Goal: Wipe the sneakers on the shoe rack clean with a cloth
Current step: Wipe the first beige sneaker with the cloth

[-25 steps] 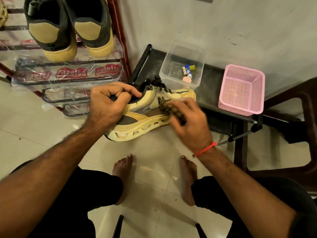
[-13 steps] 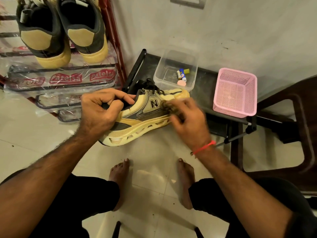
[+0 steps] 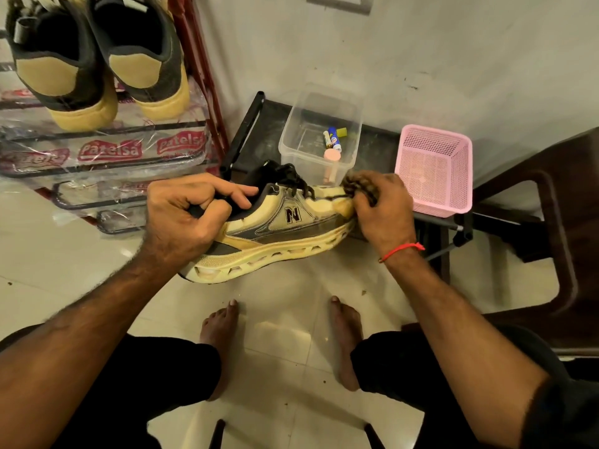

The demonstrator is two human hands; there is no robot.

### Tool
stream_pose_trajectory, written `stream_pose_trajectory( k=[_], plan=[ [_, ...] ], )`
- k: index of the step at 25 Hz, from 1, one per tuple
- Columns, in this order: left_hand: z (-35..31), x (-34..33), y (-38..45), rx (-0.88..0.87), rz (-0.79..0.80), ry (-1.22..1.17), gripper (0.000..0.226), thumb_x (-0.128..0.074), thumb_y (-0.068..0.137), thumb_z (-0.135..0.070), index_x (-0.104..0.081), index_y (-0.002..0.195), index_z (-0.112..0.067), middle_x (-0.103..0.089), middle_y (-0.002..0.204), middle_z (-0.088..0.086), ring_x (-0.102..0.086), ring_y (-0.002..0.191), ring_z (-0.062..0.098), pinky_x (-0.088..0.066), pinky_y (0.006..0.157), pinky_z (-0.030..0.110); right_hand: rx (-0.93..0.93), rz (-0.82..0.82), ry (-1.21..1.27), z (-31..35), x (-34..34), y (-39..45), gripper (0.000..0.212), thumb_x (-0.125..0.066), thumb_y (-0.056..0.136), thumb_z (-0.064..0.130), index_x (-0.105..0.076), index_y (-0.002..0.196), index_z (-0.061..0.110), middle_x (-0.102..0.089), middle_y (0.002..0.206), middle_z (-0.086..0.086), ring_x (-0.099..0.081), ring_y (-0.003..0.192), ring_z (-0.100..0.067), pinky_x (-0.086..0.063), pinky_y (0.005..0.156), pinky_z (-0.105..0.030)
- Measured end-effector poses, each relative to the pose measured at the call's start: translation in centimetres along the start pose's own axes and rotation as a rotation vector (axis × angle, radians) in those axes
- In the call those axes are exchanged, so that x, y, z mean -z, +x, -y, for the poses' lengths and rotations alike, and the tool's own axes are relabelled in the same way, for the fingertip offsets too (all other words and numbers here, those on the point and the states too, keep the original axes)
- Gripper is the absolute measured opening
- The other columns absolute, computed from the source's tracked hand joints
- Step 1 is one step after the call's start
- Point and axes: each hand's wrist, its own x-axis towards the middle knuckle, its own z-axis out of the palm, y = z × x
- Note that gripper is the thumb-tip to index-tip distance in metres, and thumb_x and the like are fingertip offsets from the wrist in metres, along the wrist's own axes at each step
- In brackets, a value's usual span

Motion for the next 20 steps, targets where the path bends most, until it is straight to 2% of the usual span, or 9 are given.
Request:
stream_pose_trajectory(
  k=[2, 4, 6, 7, 10, 12, 14, 17, 20],
  plan=[
    [0.0, -0.3, 0.1, -0.015, -0.005, 0.010, 0.037, -0.050, 0.081, 0.007, -0.054, 0.049, -0.011, -0.074, 0.086, 0.013, -0.077, 0.093, 0.025, -0.061, 0.063, 0.050, -0.006, -0.019, 0.007, 0.9, -0.2, -1.2, 0.033, -0.064, 0.086, 0.006, -0.071, 0.118, 0.011, -0.061, 0.108, -0.012, -0.061, 0.101, -0.026, -0.049, 0.096, -0.033],
    [0.1, -0.3, 0.1, -0.015, -0.010, 0.021, 0.036, -0.050, 0.081, 0.007, -0.054, 0.048, -0.008, -0.073, 0.085, 0.014, -0.077, 0.093, 0.024, -0.061, 0.063, 0.049, 0.208, 0.093, 0.124, 4.3, -1.3, -4.1, 0.033, -0.064, 0.085, 0.006, -0.071, 0.116, 0.013, -0.062, 0.108, -0.008, -0.060, 0.100, -0.018, -0.046, 0.093, -0.023],
    [0.0, -0.1, 0.0, -0.002, -0.010, 0.017, 0.036, -0.050, 0.081, 0.008, -0.054, 0.051, -0.011, -0.073, 0.085, 0.014, -0.077, 0.093, 0.024, -0.062, 0.065, 0.049, 0.390, 0.188, 0.135, 5.6, -1.4, -5.5, 0.034, -0.064, 0.085, 0.010, -0.069, 0.118, 0.015, -0.061, 0.108, -0.006, -0.057, 0.101, -0.017, -0.046, 0.092, -0.024],
    [-0.1, 0.0, -0.1, -0.002, -0.009, 0.013, 0.037, -0.049, 0.082, 0.008, -0.054, 0.053, -0.015, -0.073, 0.085, 0.013, -0.077, 0.094, 0.025, -0.062, 0.067, 0.050, 0.391, 0.179, 0.055, 5.0, -1.2, -4.7, 0.034, -0.063, 0.086, 0.013, -0.068, 0.119, 0.017, -0.060, 0.108, -0.007, -0.057, 0.102, -0.020, -0.047, 0.091, -0.028],
    [0.0, 0.2, 0.0, -0.003, -0.021, 0.031, 0.040, -0.050, 0.083, 0.007, -0.052, 0.055, -0.022, -0.073, 0.083, 0.012, -0.077, 0.094, 0.023, -0.061, 0.066, 0.052, 0.052, 0.123, -0.214, 0.2, 0.0, -0.7, 0.033, -0.062, 0.089, 0.016, -0.067, 0.122, 0.018, -0.057, 0.116, -0.012, -0.055, 0.110, -0.031, -0.048, 0.096, -0.039],
    [0.2, 0.0, 0.1, 0.031, -0.036, 0.050, 0.040, -0.050, 0.083, 0.007, -0.050, 0.050, -0.015, -0.073, 0.082, 0.012, -0.077, 0.094, 0.022, -0.060, 0.064, 0.054, -0.099, 0.093, -0.185, -1.0, 0.4, -0.5, 0.033, -0.062, 0.089, 0.015, -0.067, 0.122, 0.016, -0.057, 0.118, -0.012, -0.055, 0.112, -0.031, -0.047, 0.100, -0.039],
    [0.4, -0.5, 0.1, 0.062, -0.050, 0.048, 0.042, -0.050, 0.084, 0.009, -0.050, 0.048, -0.012, -0.073, 0.082, 0.012, -0.077, 0.093, 0.021, -0.060, 0.064, 0.054, 0.020, 0.080, -0.050, 1.7, -0.5, -2.4, 0.033, -0.062, 0.086, 0.013, -0.068, 0.119, 0.016, -0.059, 0.115, -0.009, -0.057, 0.109, -0.025, -0.047, 0.099, -0.035],
    [0.5, -1.5, -0.3, 0.118, -0.069, 0.015, 0.049, -0.052, 0.088, 0.013, -0.056, 0.057, -0.025, -0.072, 0.083, 0.014, -0.077, 0.090, 0.022, -0.062, 0.072, 0.050, 0.325, 0.209, 0.223, 7.5, -2.4, -7.3, 0.036, -0.065, 0.083, 0.008, -0.067, 0.118, 0.012, -0.059, 0.110, -0.007, -0.057, 0.104, -0.019, -0.046, 0.095, -0.028],
    [1.0, -1.5, -0.5, 0.229, -0.128, -0.062, 0.044, -0.051, 0.093, 0.011, -0.060, 0.059, -0.016, -0.068, 0.089, 0.016, -0.077, 0.091, 0.025, -0.062, 0.080, 0.049, 0.499, 0.286, 0.174, 8.0, -2.4, -8.2, 0.036, -0.061, 0.086, 0.013, -0.065, 0.122, 0.013, -0.059, 0.112, -0.009, -0.057, 0.106, -0.025, -0.048, 0.096, -0.035]
  ],
)
